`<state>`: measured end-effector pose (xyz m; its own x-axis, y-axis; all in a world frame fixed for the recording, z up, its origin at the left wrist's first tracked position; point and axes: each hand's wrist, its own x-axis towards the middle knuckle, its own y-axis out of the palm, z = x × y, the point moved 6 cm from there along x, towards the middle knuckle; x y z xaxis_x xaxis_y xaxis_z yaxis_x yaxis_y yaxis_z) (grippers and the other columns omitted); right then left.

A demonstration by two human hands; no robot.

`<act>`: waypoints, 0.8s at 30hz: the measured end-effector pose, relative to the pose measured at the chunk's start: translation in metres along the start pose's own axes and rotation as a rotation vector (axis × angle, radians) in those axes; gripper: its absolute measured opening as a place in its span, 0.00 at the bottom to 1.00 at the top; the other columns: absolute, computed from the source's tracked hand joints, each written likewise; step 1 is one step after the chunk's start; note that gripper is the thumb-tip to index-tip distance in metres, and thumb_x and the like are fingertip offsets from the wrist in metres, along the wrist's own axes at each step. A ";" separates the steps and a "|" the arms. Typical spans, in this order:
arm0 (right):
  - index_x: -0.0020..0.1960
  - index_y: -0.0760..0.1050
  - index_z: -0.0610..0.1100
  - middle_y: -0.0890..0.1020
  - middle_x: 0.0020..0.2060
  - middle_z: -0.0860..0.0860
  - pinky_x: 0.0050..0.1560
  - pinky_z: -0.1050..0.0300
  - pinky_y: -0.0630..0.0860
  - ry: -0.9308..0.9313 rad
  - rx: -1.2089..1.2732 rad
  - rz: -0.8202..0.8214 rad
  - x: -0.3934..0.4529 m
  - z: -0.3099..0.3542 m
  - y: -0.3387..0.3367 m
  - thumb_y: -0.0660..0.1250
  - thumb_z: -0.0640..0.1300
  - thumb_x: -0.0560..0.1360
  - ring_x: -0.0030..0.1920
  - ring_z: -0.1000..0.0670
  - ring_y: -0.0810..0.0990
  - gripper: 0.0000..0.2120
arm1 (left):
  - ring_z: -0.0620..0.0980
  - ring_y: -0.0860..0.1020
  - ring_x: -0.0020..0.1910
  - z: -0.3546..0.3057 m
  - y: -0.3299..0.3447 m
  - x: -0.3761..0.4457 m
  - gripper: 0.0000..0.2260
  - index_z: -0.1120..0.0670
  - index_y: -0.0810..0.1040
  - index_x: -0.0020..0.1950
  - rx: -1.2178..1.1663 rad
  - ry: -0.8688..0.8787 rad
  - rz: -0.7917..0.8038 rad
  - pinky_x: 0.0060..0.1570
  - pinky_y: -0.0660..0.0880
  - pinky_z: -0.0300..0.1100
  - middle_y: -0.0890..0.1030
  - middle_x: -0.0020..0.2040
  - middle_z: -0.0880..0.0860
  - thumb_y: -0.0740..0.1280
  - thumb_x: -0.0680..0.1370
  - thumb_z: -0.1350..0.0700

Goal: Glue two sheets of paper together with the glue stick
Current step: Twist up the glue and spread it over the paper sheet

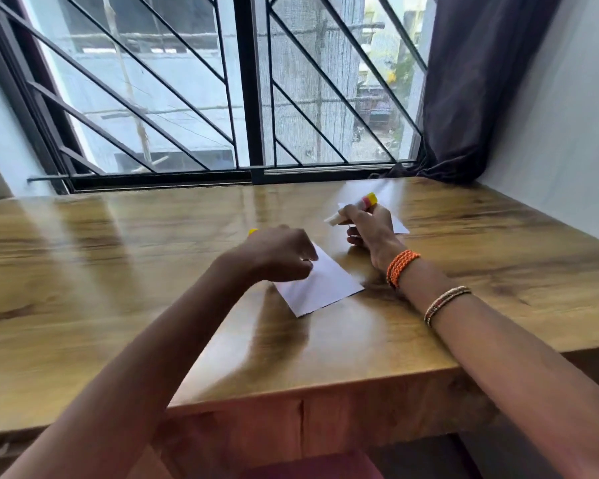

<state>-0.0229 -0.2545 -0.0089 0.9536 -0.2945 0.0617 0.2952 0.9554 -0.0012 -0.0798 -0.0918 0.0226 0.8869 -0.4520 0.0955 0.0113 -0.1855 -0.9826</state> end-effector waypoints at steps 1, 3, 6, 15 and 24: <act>0.45 0.73 0.43 0.82 0.41 0.45 0.32 0.58 0.74 0.002 0.002 0.006 0.002 -0.002 -0.001 0.68 0.42 0.72 0.31 0.51 0.73 0.05 | 0.49 0.73 0.63 0.005 0.002 0.001 0.15 0.47 0.79 0.58 -0.068 0.037 0.086 0.58 0.71 0.41 0.79 0.61 0.49 0.64 0.72 0.56; 0.45 0.74 0.44 0.83 0.41 0.44 0.30 0.59 0.75 0.008 -0.002 0.030 0.006 -0.004 -0.003 0.68 0.43 0.73 0.31 0.51 0.73 0.04 | 0.44 0.62 0.72 0.011 0.013 0.001 0.23 0.46 0.70 0.68 -0.169 0.104 0.309 0.68 0.59 0.37 0.67 0.72 0.46 0.66 0.74 0.56; 0.51 0.75 0.42 0.83 0.42 0.46 0.28 0.62 0.75 0.020 -0.005 0.057 0.013 -0.005 -0.005 0.67 0.45 0.73 0.32 0.52 0.74 0.09 | 0.38 0.52 0.73 0.018 0.033 -0.001 0.27 0.40 0.61 0.72 -0.243 0.154 0.500 0.66 0.49 0.30 0.55 0.76 0.40 0.67 0.75 0.50; 0.44 0.74 0.45 0.82 0.39 0.47 0.30 0.61 0.75 -0.060 -0.036 0.048 0.039 0.007 -0.005 0.70 0.45 0.71 0.32 0.53 0.75 0.06 | 0.44 0.53 0.75 0.022 0.047 0.022 0.26 0.35 0.58 0.71 -0.124 0.050 0.273 0.74 0.46 0.50 0.53 0.76 0.38 0.60 0.75 0.38; 0.40 0.77 0.48 0.80 0.37 0.52 0.37 0.59 0.76 -0.158 -0.109 0.058 0.042 0.010 -0.012 0.74 0.47 0.69 0.37 0.56 0.77 0.07 | 0.51 0.60 0.73 0.009 0.055 0.041 0.28 0.41 0.62 0.71 -0.075 -0.162 0.046 0.69 0.59 0.55 0.62 0.75 0.46 0.60 0.72 0.36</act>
<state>0.0126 -0.2782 0.0034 0.9506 -0.2246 0.2143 0.2533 0.9603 -0.1171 -0.0387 -0.1127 -0.0291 0.9485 -0.3164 0.0178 -0.0601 -0.2347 -0.9702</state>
